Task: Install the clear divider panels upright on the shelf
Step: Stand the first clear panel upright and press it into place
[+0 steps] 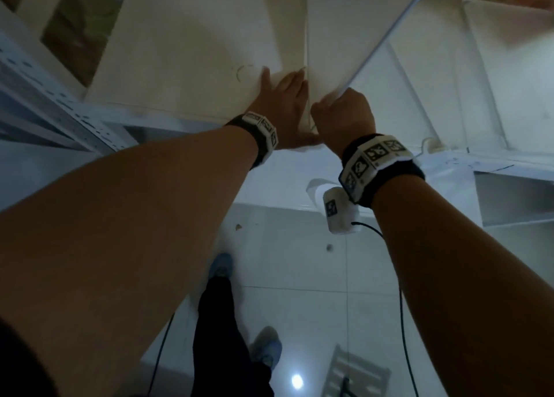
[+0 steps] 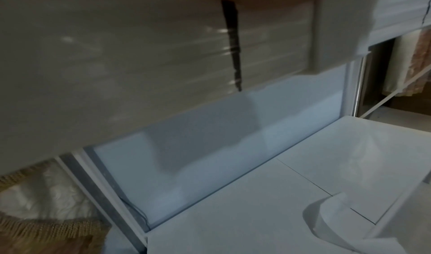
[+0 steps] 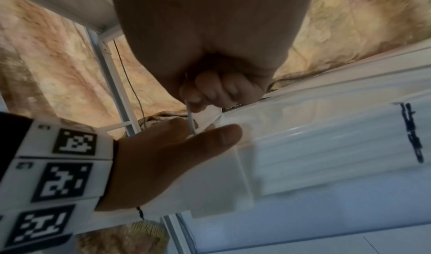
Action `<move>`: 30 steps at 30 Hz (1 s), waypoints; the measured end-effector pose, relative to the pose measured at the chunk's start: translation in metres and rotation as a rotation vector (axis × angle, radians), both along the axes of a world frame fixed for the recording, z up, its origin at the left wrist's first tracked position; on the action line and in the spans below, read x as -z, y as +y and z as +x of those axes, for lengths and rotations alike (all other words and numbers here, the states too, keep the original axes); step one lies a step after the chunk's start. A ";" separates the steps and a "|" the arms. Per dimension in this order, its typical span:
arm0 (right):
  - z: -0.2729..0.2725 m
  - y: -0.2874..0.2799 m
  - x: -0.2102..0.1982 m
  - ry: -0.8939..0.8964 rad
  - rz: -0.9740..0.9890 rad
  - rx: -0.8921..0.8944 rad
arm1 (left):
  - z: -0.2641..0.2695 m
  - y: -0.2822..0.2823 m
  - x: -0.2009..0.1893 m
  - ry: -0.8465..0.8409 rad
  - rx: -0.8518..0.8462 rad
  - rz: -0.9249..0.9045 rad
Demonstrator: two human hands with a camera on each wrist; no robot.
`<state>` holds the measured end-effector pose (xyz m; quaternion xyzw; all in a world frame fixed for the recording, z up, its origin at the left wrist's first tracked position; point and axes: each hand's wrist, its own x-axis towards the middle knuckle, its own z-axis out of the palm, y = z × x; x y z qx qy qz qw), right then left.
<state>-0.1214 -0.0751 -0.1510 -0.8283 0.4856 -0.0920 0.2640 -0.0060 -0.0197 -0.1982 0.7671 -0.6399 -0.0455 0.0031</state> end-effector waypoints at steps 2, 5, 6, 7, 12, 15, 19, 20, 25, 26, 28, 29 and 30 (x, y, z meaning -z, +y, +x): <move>-0.002 0.002 0.000 -0.047 0.003 0.023 | 0.000 -0.001 0.002 -0.010 0.000 0.003; -0.008 0.003 -0.001 0.037 -0.027 -0.010 | 0.002 -0.001 0.001 -0.009 -0.007 0.001; -0.010 0.005 0.002 0.055 -0.049 -0.019 | 0.001 -0.001 0.002 -0.004 -0.014 -0.004; -0.012 0.007 0.004 0.049 -0.063 -0.008 | 0.000 0.000 0.003 -0.003 -0.023 -0.009; -0.011 0.017 0.007 -0.044 -0.129 0.003 | -0.002 0.001 0.003 0.015 -0.048 -0.026; -0.006 0.021 0.005 -0.080 -0.155 -0.043 | -0.001 0.000 0.006 0.019 -0.024 -0.029; -0.001 0.016 0.026 -0.184 -0.162 0.014 | 0.000 -0.001 0.011 0.013 0.015 -0.051; -0.002 0.014 0.031 -0.227 -0.165 0.024 | 0.000 -0.002 0.012 0.008 0.025 -0.057; -0.006 0.010 0.043 -0.396 -0.165 0.018 | 0.000 -0.003 0.016 -0.012 0.044 -0.075; -0.006 0.009 0.044 -0.412 -0.169 0.015 | 0.000 -0.003 0.016 -0.010 0.043 -0.072; -0.006 0.008 0.047 -0.413 -0.190 0.011 | 0.000 -0.004 0.017 -0.006 0.042 -0.070; -0.005 0.008 0.048 -0.400 -0.203 0.011 | 0.000 -0.004 0.017 -0.005 0.042 -0.072; -0.004 0.007 0.049 -0.395 -0.213 0.012 | 0.001 -0.004 0.018 -0.006 0.044 -0.076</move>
